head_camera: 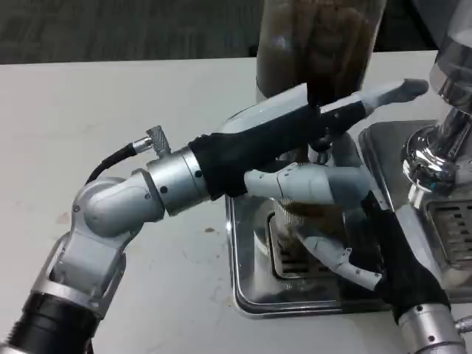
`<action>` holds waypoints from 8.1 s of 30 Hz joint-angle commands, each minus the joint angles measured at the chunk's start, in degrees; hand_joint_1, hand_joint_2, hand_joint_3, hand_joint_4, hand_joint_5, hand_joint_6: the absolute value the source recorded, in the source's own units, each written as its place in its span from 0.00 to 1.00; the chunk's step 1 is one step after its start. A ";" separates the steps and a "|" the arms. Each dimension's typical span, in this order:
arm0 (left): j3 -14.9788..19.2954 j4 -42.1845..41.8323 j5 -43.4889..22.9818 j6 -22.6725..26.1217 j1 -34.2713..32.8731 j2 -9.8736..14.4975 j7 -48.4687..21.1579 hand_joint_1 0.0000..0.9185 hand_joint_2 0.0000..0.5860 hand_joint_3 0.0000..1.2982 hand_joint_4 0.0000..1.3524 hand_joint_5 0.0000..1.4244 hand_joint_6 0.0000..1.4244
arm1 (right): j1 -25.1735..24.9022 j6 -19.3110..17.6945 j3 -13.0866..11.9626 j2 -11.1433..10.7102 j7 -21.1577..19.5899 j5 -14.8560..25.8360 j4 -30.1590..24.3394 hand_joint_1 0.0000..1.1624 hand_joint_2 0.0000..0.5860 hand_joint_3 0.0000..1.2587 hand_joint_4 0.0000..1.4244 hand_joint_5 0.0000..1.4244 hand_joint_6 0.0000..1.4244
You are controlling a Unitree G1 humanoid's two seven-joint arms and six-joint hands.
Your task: Grasp the cup under the faucet to collect the drink, then remove the cup.
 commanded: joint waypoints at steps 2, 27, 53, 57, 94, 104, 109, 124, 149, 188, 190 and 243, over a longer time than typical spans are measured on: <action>-0.45 0.44 1.11 1.26 0.25 1.00 -0.63 0.00 0.06 0.00 0.00 0.00 0.00 | -1.08 -1.46 -0.16 0.69 0.62 1.29 1.58 0.54 0.38 0.00 0.00 0.00 0.00; 7.76 -3.20 -11.19 1.38 -2.37 -2.79 1.59 0.00 0.10 0.00 0.00 0.00 0.00 | -1.72 -2.39 -0.61 1.79 0.60 1.43 2.86 0.53 0.40 0.00 0.00 0.00 0.00; 25.05 -5.11 -9.14 -4.62 19.15 5.09 8.53 0.00 0.10 0.00 0.00 0.00 0.00 | -2.42 -4.17 -1.68 1.17 1.51 2.22 3.70 0.52 0.42 0.00 0.00 0.00 0.00; 25.38 -1.25 -6.71 -7.46 22.16 5.00 10.55 0.00 0.10 0.00 0.00 0.00 0.00 | -2.37 -4.37 -1.75 1.25 1.65 2.09 3.59 0.52 0.42 0.00 0.00 0.00 0.00; 15.20 19.77 13.04 -15.45 28.33 7.65 28.23 0.00 0.11 0.00 0.00 0.00 0.00 | -7.70 -6.79 -1.30 5.22 3.70 6.57 13.61 0.68 0.34 0.00 0.00 0.00 0.01; 14.90 19.10 12.63 -15.03 28.95 7.43 28.03 0.00 0.12 0.00 0.00 0.00 0.00 | -7.57 -6.89 -0.78 5.76 2.51 5.19 14.33 0.77 0.32 0.00 0.03 0.04 0.13; 15.09 18.65 12.43 -14.88 29.34 7.48 28.12 0.00 0.12 0.00 0.00 0.00 0.00 | -8.30 -7.02 -0.45 6.17 2.62 4.93 15.44 0.79 0.32 0.00 0.10 0.13 0.21; 15.69 16.59 11.76 -13.69 30.84 7.86 27.92 0.00 0.12 0.00 0.00 0.00 0.00 | -9.26 -8.93 -0.17 7.18 0.85 4.52 18.16 0.86 0.34 0.24 0.32 0.33 0.43; 14.42 16.45 11.11 -13.30 30.11 7.97 26.89 0.00 0.12 0.00 0.00 0.00 0.00 | -6.70 -16.06 -2.39 9.07 -11.29 1.74 14.98 0.92 0.27 0.60 0.55 0.60 0.79; 13.05 16.30 10.89 -14.00 29.96 9.10 26.07 0.00 0.11 0.00 0.00 0.00 0.00 | 2.74 -18.39 0.20 6.64 -9.08 -1.58 4.50 0.85 0.38 0.69 0.63 0.68 0.89; 13.02 16.35 10.82 -14.01 29.92 9.28 25.94 0.00 0.11 0.00 0.00 0.00 0.00 | 3.11 -18.17 0.38 6.70 -8.71 -1.45 3.97 0.85 0.38 0.69 0.63 0.68 0.89; 19.85 -14.41 36.68 -13.24 55.64 15.51 42.84 0.00 0.16 0.00 0.00 0.00 0.00 | 14.84 -16.73 -0.33 1.59 8.54 6.41 -18.78 0.84 0.41 0.69 0.66 0.71 0.93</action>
